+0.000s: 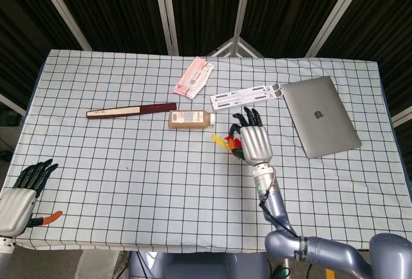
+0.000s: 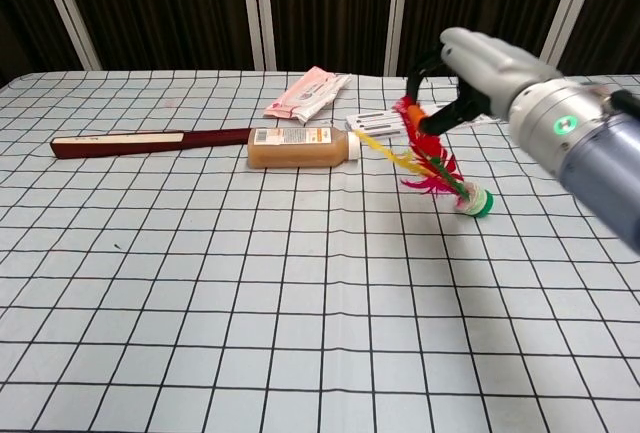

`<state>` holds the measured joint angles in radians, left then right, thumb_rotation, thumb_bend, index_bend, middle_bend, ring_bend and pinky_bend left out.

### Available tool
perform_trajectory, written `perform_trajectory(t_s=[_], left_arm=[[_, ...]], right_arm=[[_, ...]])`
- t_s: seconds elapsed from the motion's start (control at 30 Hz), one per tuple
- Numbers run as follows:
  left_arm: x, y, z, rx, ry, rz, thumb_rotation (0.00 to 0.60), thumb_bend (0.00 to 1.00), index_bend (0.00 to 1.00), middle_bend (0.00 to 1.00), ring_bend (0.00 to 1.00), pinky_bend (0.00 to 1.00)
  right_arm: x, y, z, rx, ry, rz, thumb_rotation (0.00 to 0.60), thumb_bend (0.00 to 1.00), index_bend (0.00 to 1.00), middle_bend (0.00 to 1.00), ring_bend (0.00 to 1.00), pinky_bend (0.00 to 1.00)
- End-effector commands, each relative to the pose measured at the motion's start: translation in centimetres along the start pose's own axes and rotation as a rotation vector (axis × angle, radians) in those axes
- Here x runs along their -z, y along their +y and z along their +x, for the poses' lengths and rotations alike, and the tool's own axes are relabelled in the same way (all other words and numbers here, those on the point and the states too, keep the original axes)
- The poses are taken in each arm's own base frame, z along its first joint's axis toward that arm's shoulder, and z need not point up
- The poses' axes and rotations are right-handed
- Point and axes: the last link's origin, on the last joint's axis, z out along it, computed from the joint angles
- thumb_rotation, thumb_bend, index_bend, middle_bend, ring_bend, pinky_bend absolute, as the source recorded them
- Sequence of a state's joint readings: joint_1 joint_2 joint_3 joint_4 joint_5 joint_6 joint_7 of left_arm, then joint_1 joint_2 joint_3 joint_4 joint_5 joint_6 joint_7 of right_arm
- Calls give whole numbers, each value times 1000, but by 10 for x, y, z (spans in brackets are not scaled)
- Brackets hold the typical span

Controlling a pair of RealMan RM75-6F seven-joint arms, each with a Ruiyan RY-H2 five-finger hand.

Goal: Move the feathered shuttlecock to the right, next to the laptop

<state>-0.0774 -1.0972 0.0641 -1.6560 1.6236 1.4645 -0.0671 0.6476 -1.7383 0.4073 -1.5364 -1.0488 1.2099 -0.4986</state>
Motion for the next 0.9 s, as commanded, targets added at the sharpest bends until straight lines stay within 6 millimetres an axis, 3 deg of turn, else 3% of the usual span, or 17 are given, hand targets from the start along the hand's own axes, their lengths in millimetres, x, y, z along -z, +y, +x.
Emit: perform_trajectory(t_s=[0.03,0.23,0.3,0.4,0.47,0.53,0.77,0.9], left_arm=[[1,1,-1,-3,-5,1,600,0,0,0,0,0],[0,2,-2,-13,-5,5,600,0,0,0,0,0],[0,2,-2,-15,-6,5,600,0,0,0,0,0],[0,3,-3,-21,-3,2,600,0,0,0,0,0],[0,4,-3,-24,-1,0,600,0,0,0,0,0],[0,4,-4,-27,-1,0,600,0,0,0,0,0],[0,4,-3,-32,14,-3,600,0,0,0,0,0],[0,2,-1,-44,35,-6,600,0,0,0,0,0]], right_arm=[[5,34,30,12,39,-90,600,567,608,243,0,0],[14,65,50,31,48,-158,600,568,606,243,0,0],[18,73,54,38,46,-176,600,568,563,243,0,0],[24,82,61,57,34,-193,600,568,308,197,0,0],[28,85,64,69,26,-192,600,562,85,103,0,0],[31,86,67,74,21,-196,600,532,7,32,0,0],[48,93,84,78,4,-236,600,449,0,0,0,0],[83,109,101,167,14,-216,600,448,0,0,0,0]])
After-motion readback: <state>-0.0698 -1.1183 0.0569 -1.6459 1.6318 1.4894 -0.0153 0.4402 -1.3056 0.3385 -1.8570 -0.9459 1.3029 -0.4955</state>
